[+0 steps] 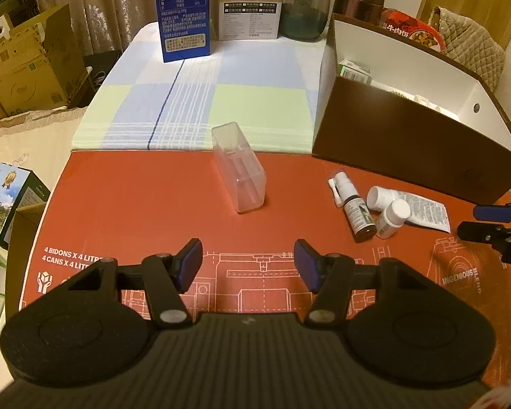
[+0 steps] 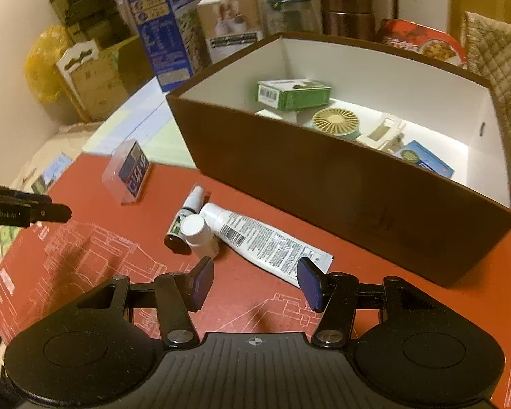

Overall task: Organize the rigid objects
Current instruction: 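Grasp the white tube by its body with the right tool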

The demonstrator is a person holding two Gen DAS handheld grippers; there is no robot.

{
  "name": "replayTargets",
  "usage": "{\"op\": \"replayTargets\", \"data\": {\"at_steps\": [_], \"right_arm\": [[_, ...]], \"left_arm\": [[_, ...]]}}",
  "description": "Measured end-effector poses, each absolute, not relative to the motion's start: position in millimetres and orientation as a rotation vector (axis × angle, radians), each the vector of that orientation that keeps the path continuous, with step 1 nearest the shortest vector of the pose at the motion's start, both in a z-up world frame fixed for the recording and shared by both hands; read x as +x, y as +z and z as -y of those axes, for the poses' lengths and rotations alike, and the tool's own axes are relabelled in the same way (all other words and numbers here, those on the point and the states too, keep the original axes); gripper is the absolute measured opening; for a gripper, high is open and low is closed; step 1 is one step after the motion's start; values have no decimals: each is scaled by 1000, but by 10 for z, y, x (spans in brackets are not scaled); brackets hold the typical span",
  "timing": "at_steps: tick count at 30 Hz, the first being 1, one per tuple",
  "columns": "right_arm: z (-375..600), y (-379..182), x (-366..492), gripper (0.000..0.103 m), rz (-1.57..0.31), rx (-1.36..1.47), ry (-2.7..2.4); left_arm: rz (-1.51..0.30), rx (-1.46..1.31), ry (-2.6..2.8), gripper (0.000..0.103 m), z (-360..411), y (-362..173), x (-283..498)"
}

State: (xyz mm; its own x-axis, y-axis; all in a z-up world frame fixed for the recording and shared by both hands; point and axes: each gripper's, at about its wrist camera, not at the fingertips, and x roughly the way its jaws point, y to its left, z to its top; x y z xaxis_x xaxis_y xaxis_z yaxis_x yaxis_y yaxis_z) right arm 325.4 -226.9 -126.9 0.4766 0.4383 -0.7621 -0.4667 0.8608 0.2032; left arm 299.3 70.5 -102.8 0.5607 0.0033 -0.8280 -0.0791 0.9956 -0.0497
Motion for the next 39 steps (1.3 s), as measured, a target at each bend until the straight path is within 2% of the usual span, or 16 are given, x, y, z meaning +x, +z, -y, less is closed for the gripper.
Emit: {"op": "replayTargets", "data": {"at_steps": [23,29,35,39], "right_arm": [[1784,-1796,3770,52,-887,-380,737],[1759,-1858,3816,52,-896,-388,758],[1780,-1836,3681,44,-927,-385,736],[1811,-1825,3462,42,-943,-347,632]], "left_arm": [[-1014,-100,34,56,-712,-1316,3281],[-1018,-97,30,56,-718,-1361,3278],[-1014,-92,25,56,-723,-1374,3280],[-1020,-89,17,56,-729,-1400,3270]]}}
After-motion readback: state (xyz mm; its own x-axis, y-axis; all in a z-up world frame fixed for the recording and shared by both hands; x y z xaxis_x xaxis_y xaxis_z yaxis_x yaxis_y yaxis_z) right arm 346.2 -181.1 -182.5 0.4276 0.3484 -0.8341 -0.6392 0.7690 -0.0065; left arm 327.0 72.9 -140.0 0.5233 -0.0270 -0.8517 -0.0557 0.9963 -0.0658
